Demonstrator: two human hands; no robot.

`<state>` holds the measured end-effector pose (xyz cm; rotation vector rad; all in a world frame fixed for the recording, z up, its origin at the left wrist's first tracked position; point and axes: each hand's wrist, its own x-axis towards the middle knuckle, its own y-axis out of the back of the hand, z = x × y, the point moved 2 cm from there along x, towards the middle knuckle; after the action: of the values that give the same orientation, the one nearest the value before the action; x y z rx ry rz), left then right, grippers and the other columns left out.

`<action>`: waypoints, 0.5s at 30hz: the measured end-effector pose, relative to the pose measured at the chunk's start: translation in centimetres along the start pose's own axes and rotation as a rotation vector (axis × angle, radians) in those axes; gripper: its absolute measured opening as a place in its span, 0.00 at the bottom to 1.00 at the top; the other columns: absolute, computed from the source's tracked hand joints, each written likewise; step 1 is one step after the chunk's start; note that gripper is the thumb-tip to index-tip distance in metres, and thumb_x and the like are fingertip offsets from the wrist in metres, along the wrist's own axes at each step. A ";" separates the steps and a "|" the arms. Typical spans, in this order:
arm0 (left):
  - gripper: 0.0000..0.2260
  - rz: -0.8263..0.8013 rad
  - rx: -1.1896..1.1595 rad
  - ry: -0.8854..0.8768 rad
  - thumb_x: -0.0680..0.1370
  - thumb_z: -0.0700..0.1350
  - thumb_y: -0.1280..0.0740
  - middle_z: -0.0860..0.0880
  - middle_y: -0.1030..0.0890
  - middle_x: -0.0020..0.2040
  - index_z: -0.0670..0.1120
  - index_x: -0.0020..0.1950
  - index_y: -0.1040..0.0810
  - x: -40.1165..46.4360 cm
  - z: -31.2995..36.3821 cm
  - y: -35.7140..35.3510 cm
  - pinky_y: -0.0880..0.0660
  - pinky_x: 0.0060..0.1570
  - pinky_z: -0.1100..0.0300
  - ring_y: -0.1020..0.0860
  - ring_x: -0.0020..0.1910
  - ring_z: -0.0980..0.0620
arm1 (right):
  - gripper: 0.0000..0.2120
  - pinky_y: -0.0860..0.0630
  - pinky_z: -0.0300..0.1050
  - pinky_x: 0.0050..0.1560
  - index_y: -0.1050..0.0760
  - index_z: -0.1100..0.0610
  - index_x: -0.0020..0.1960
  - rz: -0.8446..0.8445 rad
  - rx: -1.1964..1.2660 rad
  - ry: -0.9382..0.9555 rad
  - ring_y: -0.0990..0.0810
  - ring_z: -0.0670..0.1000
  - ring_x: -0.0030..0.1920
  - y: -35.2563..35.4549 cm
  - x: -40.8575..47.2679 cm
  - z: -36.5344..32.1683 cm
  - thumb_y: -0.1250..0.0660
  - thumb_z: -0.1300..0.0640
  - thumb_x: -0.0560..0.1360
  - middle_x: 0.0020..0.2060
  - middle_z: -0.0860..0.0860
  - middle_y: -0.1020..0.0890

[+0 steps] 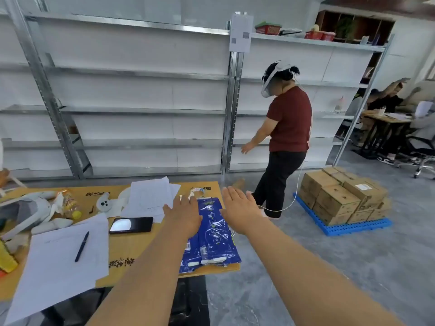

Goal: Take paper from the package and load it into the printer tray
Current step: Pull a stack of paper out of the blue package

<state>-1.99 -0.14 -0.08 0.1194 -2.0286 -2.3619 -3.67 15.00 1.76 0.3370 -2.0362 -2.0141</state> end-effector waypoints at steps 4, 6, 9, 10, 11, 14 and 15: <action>0.25 -0.032 0.005 0.028 0.79 0.53 0.40 0.45 0.36 0.74 0.46 0.73 0.40 2.8 -0.1 -2.2 0.37 0.67 0.42 0.38 0.73 0.44 | 0.29 0.46 0.57 0.75 0.54 0.59 0.77 -0.081 -0.017 0.040 0.46 0.56 0.76 -2.2 2.9 1.4 0.47 0.50 0.81 0.77 0.55 0.46; 0.23 -0.055 -0.002 0.037 0.78 0.52 0.40 0.46 0.33 0.73 0.47 0.72 0.38 3.9 0.0 -3.4 0.35 0.66 0.43 0.36 0.71 0.45 | 0.29 0.46 0.58 0.75 0.54 0.59 0.77 -0.119 -0.018 0.061 0.46 0.56 0.76 -3.6 4.3 1.9 0.48 0.50 0.81 0.77 0.55 0.45; 0.23 -0.090 -0.005 0.069 0.78 0.52 0.38 0.47 0.33 0.72 0.47 0.71 0.38 5.2 -0.5 -4.9 0.35 0.66 0.44 0.35 0.72 0.46 | 0.29 0.47 0.58 0.75 0.54 0.59 0.77 -0.157 -0.002 0.085 0.47 0.56 0.77 -5.6 6.1 2.2 0.48 0.49 0.81 0.77 0.55 0.46; 0.23 -0.100 -0.006 0.075 0.78 0.52 0.38 0.47 0.32 0.72 0.47 0.71 0.38 5.6 -0.7 -5.3 0.34 0.66 0.45 0.35 0.71 0.47 | 0.29 0.48 0.59 0.75 0.53 0.59 0.77 -0.166 0.011 0.093 0.47 0.56 0.77 -6.2 6.6 2.2 0.47 0.49 0.81 0.77 0.55 0.46; 0.22 -0.097 -0.002 0.077 0.78 0.52 0.38 0.47 0.31 0.71 0.47 0.70 0.37 6.0 -0.8 -5.7 0.33 0.66 0.46 0.34 0.71 0.47 | 0.29 0.48 0.59 0.75 0.53 0.58 0.77 -0.170 0.028 0.099 0.47 0.56 0.77 -6.8 7.0 2.1 0.47 0.49 0.81 0.77 0.54 0.46; 0.21 -0.103 0.012 0.082 0.78 0.53 0.38 0.47 0.29 0.69 0.47 0.68 0.35 7.1 -1.4 -7.0 0.31 0.63 0.49 0.32 0.69 0.47 | 0.29 0.46 0.57 0.75 0.52 0.58 0.77 -0.169 0.056 0.107 0.46 0.55 0.76 -8.1 8.0 2.0 0.46 0.50 0.81 0.77 0.54 0.44; 0.22 -0.118 0.009 0.085 0.78 0.53 0.38 0.47 0.30 0.69 0.47 0.69 0.36 7.4 -1.6 -7.5 0.31 0.63 0.49 0.33 0.69 0.47 | 0.29 0.46 0.57 0.74 0.52 0.58 0.77 -0.171 0.055 0.108 0.45 0.55 0.76 -8.6 8.3 2.0 0.47 0.50 0.81 0.77 0.54 0.44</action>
<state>-8.99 -1.12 -8.03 0.3434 -2.0470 -2.3696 -12.30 13.94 -6.73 0.6368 -2.0611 -1.9901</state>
